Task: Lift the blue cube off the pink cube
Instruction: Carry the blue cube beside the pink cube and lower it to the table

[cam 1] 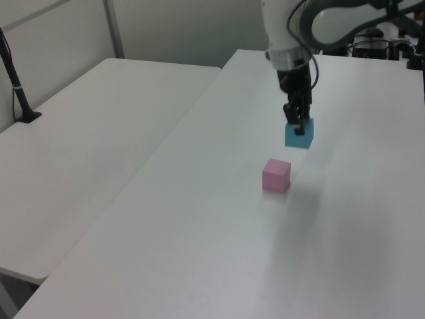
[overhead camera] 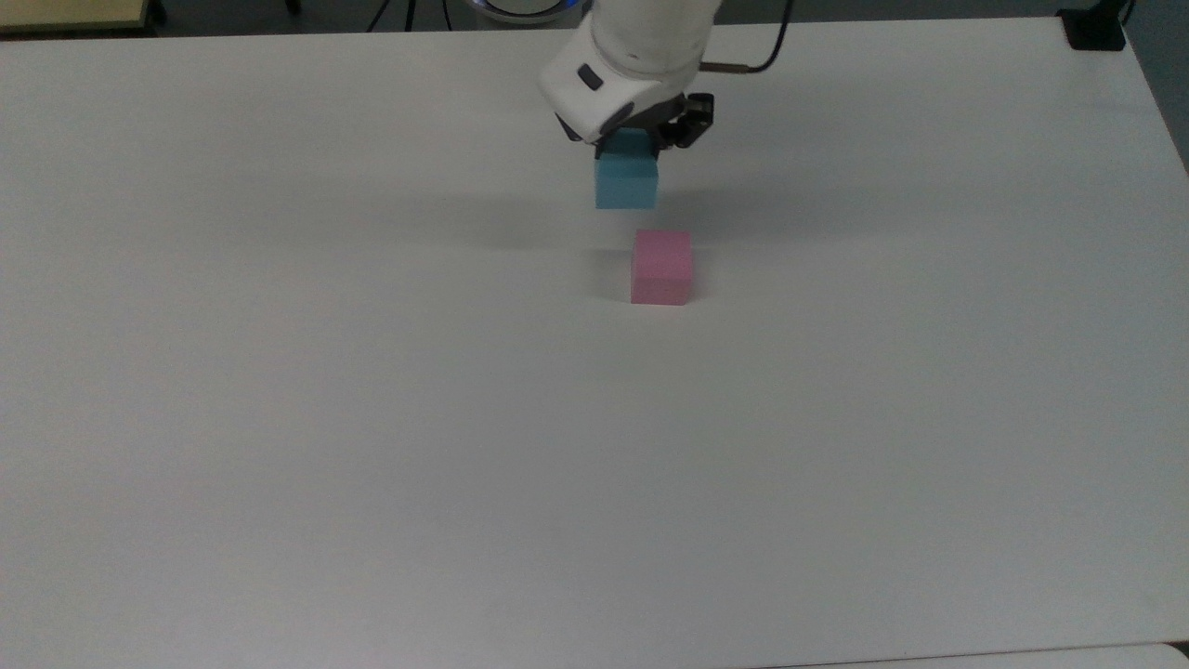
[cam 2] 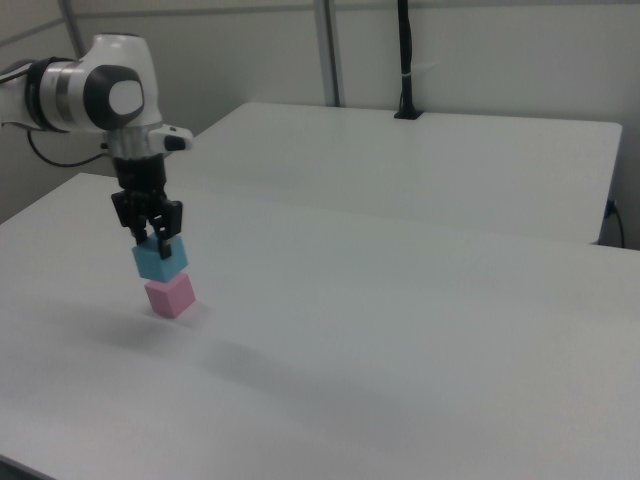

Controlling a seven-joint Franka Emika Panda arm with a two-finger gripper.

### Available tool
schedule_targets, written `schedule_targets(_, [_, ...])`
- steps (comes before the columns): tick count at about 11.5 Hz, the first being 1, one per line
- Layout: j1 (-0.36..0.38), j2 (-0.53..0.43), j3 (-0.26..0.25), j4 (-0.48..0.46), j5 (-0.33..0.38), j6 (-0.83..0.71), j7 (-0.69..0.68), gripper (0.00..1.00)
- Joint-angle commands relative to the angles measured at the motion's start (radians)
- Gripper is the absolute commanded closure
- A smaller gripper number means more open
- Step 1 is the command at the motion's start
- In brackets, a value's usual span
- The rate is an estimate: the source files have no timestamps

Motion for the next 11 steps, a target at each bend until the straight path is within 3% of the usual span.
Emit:
schedule_targets(1, [-0.125,-0.051,0.007,-0.079,-0.056,0.007,-0.214,0.54])
schedule_targets(5, [-0.228,-0.042,-0.001,-0.186,-0.069,0.208,-0.348,0.54])
schedule_targets(11, [-0.268,0.058,-0.001,-0.230,-0.104,0.372,-0.373,0.54])
